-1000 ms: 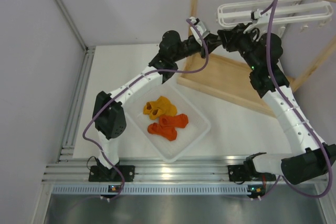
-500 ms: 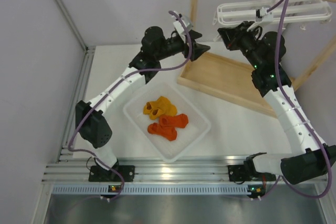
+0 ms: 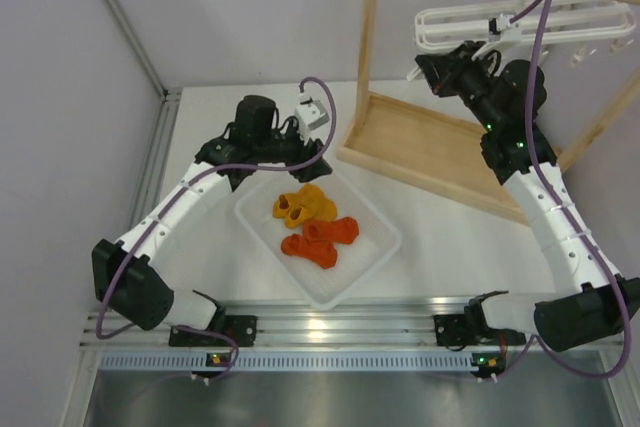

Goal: Clip the socks to the hanger
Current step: Pick up the sock from the bin.

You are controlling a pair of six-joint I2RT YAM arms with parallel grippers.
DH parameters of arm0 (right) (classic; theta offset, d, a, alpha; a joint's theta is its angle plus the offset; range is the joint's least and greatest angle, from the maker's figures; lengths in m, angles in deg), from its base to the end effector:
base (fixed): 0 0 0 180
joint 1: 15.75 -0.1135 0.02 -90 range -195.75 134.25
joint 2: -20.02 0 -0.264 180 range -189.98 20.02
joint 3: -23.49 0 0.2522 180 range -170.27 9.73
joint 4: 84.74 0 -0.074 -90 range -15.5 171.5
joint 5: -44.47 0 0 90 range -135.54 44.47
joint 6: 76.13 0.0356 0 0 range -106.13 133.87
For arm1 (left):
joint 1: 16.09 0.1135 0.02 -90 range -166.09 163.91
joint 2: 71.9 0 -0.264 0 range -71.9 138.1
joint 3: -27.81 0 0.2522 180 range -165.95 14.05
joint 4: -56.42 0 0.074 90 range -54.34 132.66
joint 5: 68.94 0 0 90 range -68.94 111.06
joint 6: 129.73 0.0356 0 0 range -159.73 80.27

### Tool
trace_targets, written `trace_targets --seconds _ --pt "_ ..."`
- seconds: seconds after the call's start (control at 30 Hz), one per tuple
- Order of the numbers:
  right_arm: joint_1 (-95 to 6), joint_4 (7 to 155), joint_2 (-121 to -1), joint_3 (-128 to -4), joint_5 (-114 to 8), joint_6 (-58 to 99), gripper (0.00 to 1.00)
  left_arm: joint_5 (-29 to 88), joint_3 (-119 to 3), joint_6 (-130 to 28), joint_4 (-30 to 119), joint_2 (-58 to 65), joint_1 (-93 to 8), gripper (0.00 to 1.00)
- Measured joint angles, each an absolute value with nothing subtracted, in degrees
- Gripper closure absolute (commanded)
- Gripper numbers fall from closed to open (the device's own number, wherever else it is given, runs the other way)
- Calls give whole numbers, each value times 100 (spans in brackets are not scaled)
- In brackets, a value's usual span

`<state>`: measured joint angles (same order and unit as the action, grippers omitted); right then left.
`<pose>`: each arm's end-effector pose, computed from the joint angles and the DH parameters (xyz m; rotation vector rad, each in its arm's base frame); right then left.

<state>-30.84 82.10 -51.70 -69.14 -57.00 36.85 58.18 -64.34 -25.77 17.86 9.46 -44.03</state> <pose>0.2692 0.0799 0.4689 -0.0673 1.4732 0.6864 0.2715 -0.1683 0.3740 1.0958 1.7263 -0.8151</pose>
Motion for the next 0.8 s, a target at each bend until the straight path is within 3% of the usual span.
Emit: trace_targets --seconds 0.03,0.17,0.37,0.53,0.8 --pt "-3082 8210 -5168 -6914 -5709 3683 100 5685 -6222 -2581 1675 874 -4410 49" --pt "-3062 8199 -5159 -6914 -5746 3650 100 5090 -5516 -2776 1266 643 -4401 55" --pt "-3058 8184 -5159 -6907 -5763 3598 100 4712 -5079 -2975 864 457 -4423 57" --pt "-3058 8168 -5159 -6907 -5763 3552 100 4577 -4983 -2260 193 490 -4550 57" --pt "-3058 8133 -5122 -6901 -5763 3484 100 4098 -4956 -1296 -795 1311 -4561 59"
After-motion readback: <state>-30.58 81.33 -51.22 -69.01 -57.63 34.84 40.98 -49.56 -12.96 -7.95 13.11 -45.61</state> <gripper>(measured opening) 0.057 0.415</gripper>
